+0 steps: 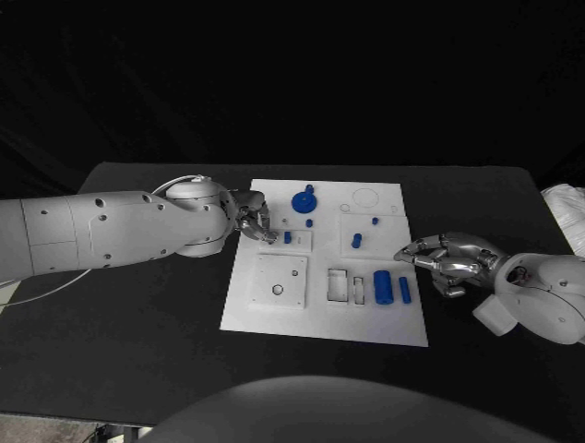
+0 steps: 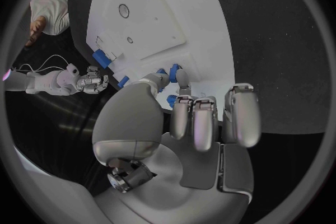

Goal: Assemble the parts on the task board

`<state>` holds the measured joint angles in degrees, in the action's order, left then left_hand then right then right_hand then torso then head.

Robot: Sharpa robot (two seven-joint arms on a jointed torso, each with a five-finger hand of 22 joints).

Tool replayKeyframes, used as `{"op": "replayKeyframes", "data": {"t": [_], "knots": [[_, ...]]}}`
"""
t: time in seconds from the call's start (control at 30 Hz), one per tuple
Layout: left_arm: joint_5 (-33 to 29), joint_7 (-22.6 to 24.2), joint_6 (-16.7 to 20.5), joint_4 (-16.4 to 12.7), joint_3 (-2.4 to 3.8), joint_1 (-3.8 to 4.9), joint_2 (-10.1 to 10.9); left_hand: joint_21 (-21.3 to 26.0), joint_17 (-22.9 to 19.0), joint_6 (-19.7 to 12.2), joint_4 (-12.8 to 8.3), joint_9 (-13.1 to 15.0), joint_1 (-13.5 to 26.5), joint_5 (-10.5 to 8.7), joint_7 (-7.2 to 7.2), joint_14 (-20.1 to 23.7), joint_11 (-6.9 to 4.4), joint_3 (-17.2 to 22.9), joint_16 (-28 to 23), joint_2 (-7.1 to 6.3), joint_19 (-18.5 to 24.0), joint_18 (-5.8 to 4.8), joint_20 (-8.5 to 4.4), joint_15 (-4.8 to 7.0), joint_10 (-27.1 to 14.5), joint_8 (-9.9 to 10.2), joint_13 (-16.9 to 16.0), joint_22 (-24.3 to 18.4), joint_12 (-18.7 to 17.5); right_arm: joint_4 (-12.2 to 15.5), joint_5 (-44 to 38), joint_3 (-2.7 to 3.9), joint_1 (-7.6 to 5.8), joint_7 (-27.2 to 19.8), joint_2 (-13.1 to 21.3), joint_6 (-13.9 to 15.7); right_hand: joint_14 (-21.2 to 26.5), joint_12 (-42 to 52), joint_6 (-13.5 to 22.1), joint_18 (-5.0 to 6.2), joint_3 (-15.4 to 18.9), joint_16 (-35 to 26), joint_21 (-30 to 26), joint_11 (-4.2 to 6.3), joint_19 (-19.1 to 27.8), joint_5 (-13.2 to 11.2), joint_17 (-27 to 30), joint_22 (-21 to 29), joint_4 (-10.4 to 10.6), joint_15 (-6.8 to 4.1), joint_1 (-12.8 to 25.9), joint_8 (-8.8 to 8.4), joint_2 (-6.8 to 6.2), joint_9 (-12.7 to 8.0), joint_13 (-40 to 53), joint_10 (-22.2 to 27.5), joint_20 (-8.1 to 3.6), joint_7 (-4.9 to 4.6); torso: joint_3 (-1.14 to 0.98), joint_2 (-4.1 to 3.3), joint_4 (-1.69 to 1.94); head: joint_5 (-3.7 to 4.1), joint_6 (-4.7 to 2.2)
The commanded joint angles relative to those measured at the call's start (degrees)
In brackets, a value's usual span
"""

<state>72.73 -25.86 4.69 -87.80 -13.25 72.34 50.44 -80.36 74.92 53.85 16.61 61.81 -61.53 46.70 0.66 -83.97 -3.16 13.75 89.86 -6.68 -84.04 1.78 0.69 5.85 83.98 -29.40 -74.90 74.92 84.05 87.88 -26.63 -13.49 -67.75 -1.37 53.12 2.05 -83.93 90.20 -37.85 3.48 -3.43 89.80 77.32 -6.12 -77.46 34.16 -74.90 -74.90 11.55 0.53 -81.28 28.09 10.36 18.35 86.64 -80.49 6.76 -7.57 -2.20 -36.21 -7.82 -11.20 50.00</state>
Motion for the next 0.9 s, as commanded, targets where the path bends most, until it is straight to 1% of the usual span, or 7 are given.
{"op": "replayKeyframes", "data": {"t": [0.03,0.17,0.37,0.47,0.67,0.8,0.9], "knots": [[-0.21,0.88,1.58,-0.33,0.01,0.01,0.09,-0.26,15.08,0.22,-0.10,0.42,-1.05,0.77,-0.55,-6.03,-0.43,0.78,0.14,-0.31,-2.59,0.26,-0.53,0.55,0.85,-0.75,-9.45,12.40,0.41,0.02,-0.37,0.00,0.06,-0.11,-0.03,-1.03,-6.07,-0.20,0.37,0.34,-0.30,0.20,-0.12,3.06,0.26,0.18,-15.10,-10.02,0.13,-0.29,-0.08,0.21,-0.26,0.05,3.36,-9.51,-0.05,-0.21,0.00,0.03,0.04,0.00,0.00],[-0.21,1.44,3.72,-0.85,0.02,0.01,0.52,-0.42,15.08,0.07,-0.29,1.10,-2.61,1.80,-0.78,-6.03,-0.64,1.68,0.14,-0.96,-2.67,0.23,-0.72,0.75,1.03,-1.53,-9.59,12.44,0.55,0.00,-0.37,0.00,0.06,-0.17,-0.06,-0.99,-6.07,-0.20,0.37,0.34,-0.30,0.20,-0.12,3.06,0.26,0.18,-15.10,-10.02,0.13,-0.29,-0.08,0.21,-0.26,0.05,3.36,-9.51,-0.05,-0.21,0.02,0.00,-0.01,-0.01,0.00],[0.22,3.03,9.90,-2.81,0.03,0.00,2.28,-0.63,15.08,-0.36,-0.73,1.74,-5.43,2.24,-0.98,-6.03,-0.85,2.91,0.14,-1.94,-2.77,0.19,-0.94,0.96,1.09,-2.23,-9.57,12.50,0.53,0.00,-0.35,0.00,0.07,-0.25,-0.05,-0.94,-6.07,-0.20,0.39,0.38,-0.54,0.20,-0.27,3.04,0.40,0.16,-15.10,-9.96,0.14,-0.28,0.04,0.21,-0.29,0.06,3.36,-9.51,-0.05,-0.24,0.04,-0.05,-0.02,0.20,0.00],[0.67,3.77,12.67,-3.88,0.02,0.00,3.37,-0.61,15.08,-0.63,-0.89,1.84,-6.62,2.42,-1.00,-6.03,-0.87,3.46,0.14,-2.23,-2.77,0.19,-1.00,0.99,1.00,-2.32,-9.46,12.49,0.41,0.01,-0.34,0.00,0.08,-0.28,0.01,-0.83,-6.07,-0.20,0.40,0.42,-0.67,0.20,-0.41,3.02,0.53,0.12,-15.10,-9.91,0.15,-0.27,0.13,0.22,-0.34,0.06,3.36,-9.51,-0.04,-0.26,-0.02,0.03,-0.01,0.24,0.00],[1.34,3.91,15.37,-5.64,-0.02,-0.05,5.23,-0.55,15.08,-0.83,-1.04,1.88,-7.89,2.79,-0.99,-6.03,-0.88,4.04,0.14,-2.63,-2.75,0.20,-1.02,1.00,0.87,-2.40,-9.29,12.47,0.22,0.01,-0.32,0.00,0.09,-0.30,0.03,-0.74,-6.07,-0.20,0.42,0.48,-0.99,0.20,-0.66,2.98,0.76,0.04,-15.10,-9.82,0.19,-0.24,0.38,0.24,-0.49,0.08,3.36,-9.51,-0.02,-0.29,-0.01,0.02,0.04,0.21,0.00],[2.64,3.19,17.14,-6.89,-0.04,-0.35,6.48,-0.42,15.01,-0.94,-1.11,1.88,-8.41,2.56,-0.96,-6.01,-0.84,4.20,0.08,-2.90,-2.70,0.23,-1.02,1.00,0.64,-2.41,-9.03,12.43,-0.04,0.02,-0.32,0.00,0.09,-0.37,0.06,-0.56,-6.07,-0.20,0.42,0.48,-0.99,0.20,-0.66,2.98,0.76,0.04,-15.10,-9.82,0.19,-0.24,0.38,0.24,-0.49,0.08,3.36,-9.51,-0.02,-0.29,-0.05,0.14,0.06,0.19,0.00],[3.62,2.59,19.21,-7.87,-0.05,-0.85,7.41,-0.35,14.77,-1.05,-0.79,1.88,-8.65,1.69,-0.85,-5.95,-0.75,4.35,-0.12,-2.84,-2.66,0.24,-0.99,0.93,0.41,-2.44,-8.77,12.42,-0.32,0.03,-0.32,0.00,0.10,-0.42,0.03,-0.43,-6.07,-0.20,0.46,0.50,-1.22,0.20,-0.75,2.96,0.83,-0.01,-15.10,-9.78,0.20,-0.21,0.55,0.24,-0.62,0.09,3.36,-9.51,0.00,-0.31,-0.07,0.12,-0.04,0.05,0.00]]}}
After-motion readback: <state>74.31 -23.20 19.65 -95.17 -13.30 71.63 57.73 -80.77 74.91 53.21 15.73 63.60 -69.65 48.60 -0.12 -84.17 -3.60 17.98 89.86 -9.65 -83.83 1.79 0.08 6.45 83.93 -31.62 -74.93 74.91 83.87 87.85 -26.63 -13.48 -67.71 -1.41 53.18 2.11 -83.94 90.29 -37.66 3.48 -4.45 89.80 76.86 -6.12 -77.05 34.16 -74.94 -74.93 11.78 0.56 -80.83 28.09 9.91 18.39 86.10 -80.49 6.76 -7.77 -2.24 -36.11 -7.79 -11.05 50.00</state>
